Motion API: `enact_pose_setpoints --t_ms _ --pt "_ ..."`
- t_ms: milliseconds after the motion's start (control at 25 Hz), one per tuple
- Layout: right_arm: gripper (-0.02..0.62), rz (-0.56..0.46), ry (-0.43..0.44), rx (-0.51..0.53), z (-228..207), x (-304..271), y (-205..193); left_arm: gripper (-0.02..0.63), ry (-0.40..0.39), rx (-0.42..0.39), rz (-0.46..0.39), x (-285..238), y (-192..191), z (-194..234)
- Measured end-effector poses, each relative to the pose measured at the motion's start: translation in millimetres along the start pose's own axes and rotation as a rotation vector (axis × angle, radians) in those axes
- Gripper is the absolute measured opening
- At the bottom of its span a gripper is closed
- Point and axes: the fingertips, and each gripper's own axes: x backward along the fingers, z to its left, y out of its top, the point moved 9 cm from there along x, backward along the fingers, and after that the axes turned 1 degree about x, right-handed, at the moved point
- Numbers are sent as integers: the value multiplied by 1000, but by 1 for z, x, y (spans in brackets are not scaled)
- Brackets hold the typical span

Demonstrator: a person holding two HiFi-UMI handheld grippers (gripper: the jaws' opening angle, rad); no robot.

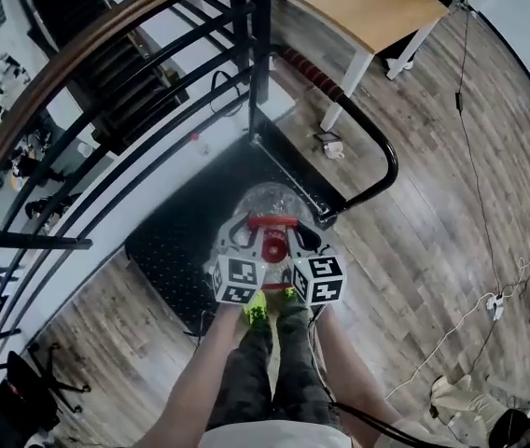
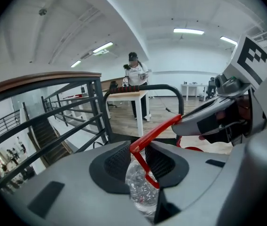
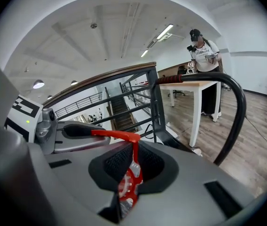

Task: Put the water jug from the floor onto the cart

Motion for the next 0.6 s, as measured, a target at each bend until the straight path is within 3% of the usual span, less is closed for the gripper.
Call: enact_pose_setpoints --t_ms 600 --pt "40 93 185 45 -18 -93 10 100 165 146 82 -48 -23 42"
